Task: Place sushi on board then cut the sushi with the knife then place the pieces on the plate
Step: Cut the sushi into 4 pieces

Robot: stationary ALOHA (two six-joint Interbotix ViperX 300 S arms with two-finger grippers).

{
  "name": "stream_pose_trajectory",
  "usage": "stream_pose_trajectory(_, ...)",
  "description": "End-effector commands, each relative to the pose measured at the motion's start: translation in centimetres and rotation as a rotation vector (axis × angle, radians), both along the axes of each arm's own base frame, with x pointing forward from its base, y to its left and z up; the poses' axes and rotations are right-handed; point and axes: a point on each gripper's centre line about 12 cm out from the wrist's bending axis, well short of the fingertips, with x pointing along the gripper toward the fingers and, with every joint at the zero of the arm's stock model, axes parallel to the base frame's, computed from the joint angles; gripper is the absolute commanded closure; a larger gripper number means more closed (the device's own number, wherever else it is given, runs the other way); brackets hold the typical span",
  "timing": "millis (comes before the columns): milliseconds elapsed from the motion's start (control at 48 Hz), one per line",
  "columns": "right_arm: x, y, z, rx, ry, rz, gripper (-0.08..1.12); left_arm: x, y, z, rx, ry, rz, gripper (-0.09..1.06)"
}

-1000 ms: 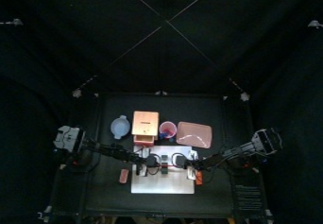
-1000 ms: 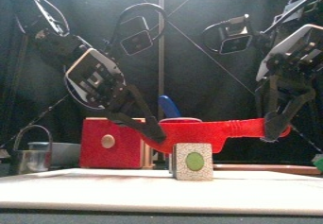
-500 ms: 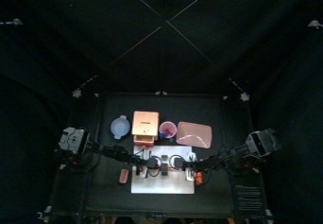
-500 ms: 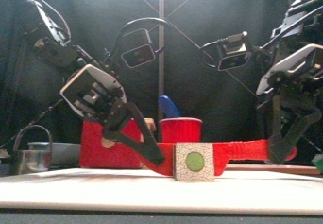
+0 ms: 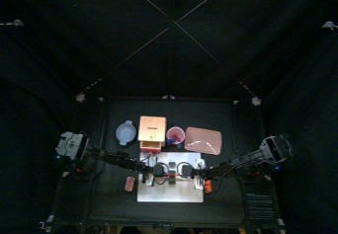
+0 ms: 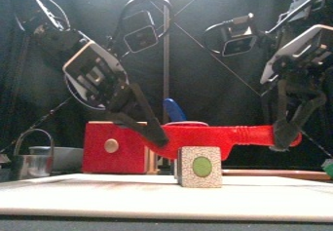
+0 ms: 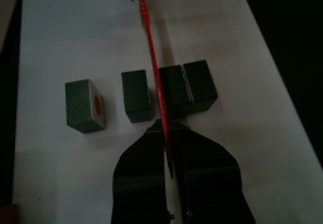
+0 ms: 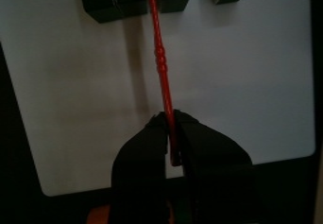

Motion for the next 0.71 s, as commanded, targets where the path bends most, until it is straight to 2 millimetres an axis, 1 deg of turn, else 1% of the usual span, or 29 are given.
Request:
stream_pose_trajectory(21,0.6,0.1,2.5,0.008,-0.068,-0.001,0.72,0.2,-1.0,2.6,-0.01,-0.076,-0.029,0.66)
stream_pose_trajectory(167,1.0,1.2,3.3,0.012,-0.087,0.029,0.72,-0.1,-2.2,2.9,-0.011,-0.082,-0.059,0.66)
stream_pose_trajectory(250,1.1,1.8,3.2,0.016,-0.083,0.039,0.72,-0.3,-3.2,2.7,-0.012,-0.079,-0.085,0.66)
stream_pose_trajectory(333,1.0,2.4,2.8,0.018,-0.073,0.05,0.72,-0.4,-3.8,2.0,-0.008,-0.061,-0.102,0.66)
stream_pose_trajectory(542,1.4,2.5,2.0,0.004,-0.048,0.054,0.72,0.0,-3.9,0.4,0.001,-0.027,-0.103,0.66)
stream_pose_trajectory(708,1.4,2.3,2.0,-0.015,-0.035,0.057,0.72,0.4,-3.9,0.5,0.0,-0.031,-0.1,0.66)
